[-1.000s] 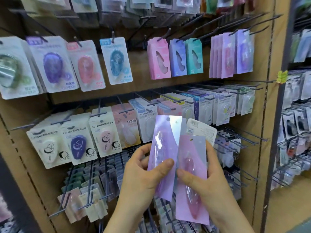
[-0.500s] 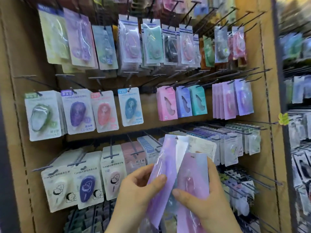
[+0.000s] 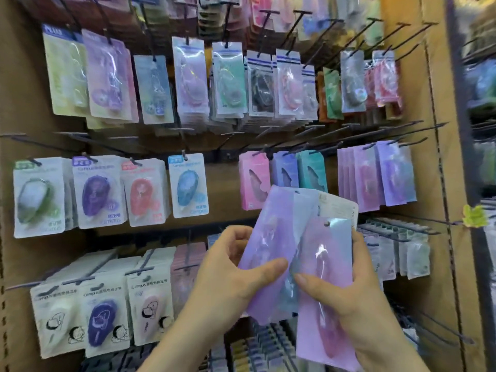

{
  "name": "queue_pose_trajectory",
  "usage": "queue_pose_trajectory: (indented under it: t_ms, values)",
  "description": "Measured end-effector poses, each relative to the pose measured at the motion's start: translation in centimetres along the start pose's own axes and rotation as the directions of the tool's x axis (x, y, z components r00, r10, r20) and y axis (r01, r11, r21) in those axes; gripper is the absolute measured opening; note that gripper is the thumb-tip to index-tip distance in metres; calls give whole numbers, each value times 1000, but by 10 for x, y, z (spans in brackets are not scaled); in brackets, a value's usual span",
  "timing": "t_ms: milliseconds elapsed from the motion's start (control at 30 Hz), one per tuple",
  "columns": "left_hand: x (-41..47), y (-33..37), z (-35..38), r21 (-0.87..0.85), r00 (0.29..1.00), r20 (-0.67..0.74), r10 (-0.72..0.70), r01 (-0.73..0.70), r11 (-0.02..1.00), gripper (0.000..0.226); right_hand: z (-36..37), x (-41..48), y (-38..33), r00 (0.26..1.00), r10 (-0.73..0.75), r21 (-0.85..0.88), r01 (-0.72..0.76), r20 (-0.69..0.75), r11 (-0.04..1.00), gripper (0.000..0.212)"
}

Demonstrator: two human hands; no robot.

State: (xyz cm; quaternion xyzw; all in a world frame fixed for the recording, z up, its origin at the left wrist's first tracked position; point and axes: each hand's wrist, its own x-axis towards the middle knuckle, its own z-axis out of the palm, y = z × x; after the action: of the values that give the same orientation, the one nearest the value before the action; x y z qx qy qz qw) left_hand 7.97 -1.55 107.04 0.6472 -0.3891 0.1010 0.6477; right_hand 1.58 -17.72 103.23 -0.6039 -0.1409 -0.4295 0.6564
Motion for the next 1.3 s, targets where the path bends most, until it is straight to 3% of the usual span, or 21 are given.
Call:
queue_pose_trajectory:
  t_ms: [200,400,533,633,733,900,1200,1300]
  values:
    - [41,0,62,-23,991,-132,5,-9,1000,60,-59,39,9,999,-23,85,21,24,996,91]
    - [67,-5,111,19,996,-89,31,-30,999,60,-101,64,18,996,-85,-41,85,3,996,84]
    - [76,-13,127,-19,999,-32,-30,30,999,61,-120,67,24,997,-76,-85,77,11,993,87]
    - [74,-18,139,49,1000,-28,5,-4,999,67,-125,66,23,995,-102,-136,101,5,985,84]
    - [71,-20,146,6,998,-45,37,-37,999,59,-122,63,24,992,-126,-158,125,7,979,84]
    - [64,-21,128,-41,993,-95,76,-80,996,56,-109,57,28,992,-122,-157,117,-21,981,90]
    - [38,-11,64,-7,998,-50,-33,33,999,39,-57,51,31,992,-4,40,-1,130,999,89]
    - [28,-8,29,-119,991,-62,-120,112,987,32,-25,46,36,988,-9,101,-7,153,995,93]
